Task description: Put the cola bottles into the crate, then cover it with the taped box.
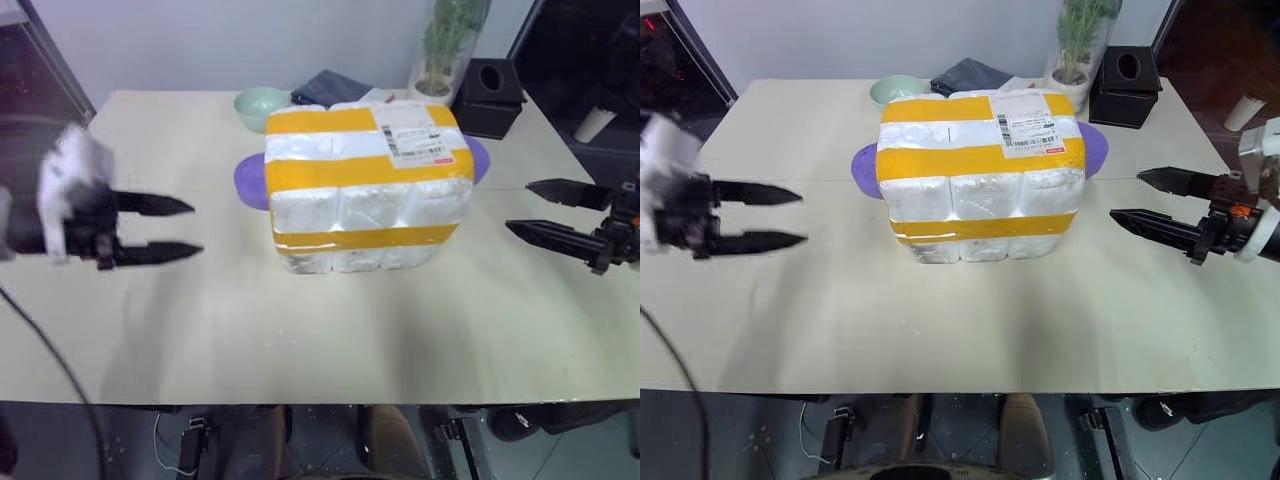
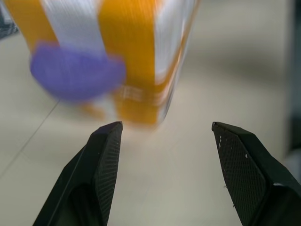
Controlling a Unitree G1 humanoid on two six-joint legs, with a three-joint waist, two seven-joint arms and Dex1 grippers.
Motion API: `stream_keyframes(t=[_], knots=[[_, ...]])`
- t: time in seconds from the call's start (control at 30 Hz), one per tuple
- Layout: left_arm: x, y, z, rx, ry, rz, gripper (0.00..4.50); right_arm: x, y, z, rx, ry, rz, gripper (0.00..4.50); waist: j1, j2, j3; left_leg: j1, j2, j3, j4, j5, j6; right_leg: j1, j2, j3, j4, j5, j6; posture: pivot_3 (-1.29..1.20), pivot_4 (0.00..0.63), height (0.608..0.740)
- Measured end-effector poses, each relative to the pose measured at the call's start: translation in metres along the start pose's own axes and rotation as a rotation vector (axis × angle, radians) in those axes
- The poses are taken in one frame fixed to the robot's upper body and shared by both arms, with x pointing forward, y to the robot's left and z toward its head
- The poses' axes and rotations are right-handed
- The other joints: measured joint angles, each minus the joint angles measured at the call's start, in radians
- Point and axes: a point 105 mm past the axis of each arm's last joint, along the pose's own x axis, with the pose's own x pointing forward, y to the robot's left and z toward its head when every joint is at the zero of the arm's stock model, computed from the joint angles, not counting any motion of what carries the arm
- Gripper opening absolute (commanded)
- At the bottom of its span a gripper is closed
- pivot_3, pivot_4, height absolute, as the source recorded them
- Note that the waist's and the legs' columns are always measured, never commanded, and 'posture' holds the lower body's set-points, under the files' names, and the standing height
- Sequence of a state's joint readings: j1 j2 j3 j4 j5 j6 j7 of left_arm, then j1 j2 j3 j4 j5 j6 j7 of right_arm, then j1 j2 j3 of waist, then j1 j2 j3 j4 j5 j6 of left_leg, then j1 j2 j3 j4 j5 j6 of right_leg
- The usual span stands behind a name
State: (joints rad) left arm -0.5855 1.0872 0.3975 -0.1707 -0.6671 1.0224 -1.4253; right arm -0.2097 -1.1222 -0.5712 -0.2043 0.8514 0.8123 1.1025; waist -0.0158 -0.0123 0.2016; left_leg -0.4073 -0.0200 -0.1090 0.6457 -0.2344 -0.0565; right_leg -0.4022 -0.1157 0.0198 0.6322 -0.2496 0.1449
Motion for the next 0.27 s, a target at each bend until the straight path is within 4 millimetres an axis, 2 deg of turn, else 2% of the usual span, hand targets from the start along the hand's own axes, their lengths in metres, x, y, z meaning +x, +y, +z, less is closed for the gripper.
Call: stream_keyframes(t=[0.1,0.27], knots=[[-0.009,0.006,-0.001,-0.092,0.008,-0.029,3.17,-0.002,0.002,0.003,0.001,0.020,0.020,4.50,-0.017,0.001,0.000,0.001,0.000,0.000,-0.002,0.000,0.000,-0.001,0.000,0.000,0.002,0.000,0.000,0.00,0.150,0.740],[-0.003,0.008,-0.015,-0.138,0.067,-0.103,3.17,-0.003,0.004,0.005,-0.002,0.032,0.039,4.50,-0.026,0.002,0.000,0.000,0.000,0.000,-0.003,0.000,0.000,-0.003,0.000,0.001,0.002,-0.001,0.000,0.00,0.150,0.740]])
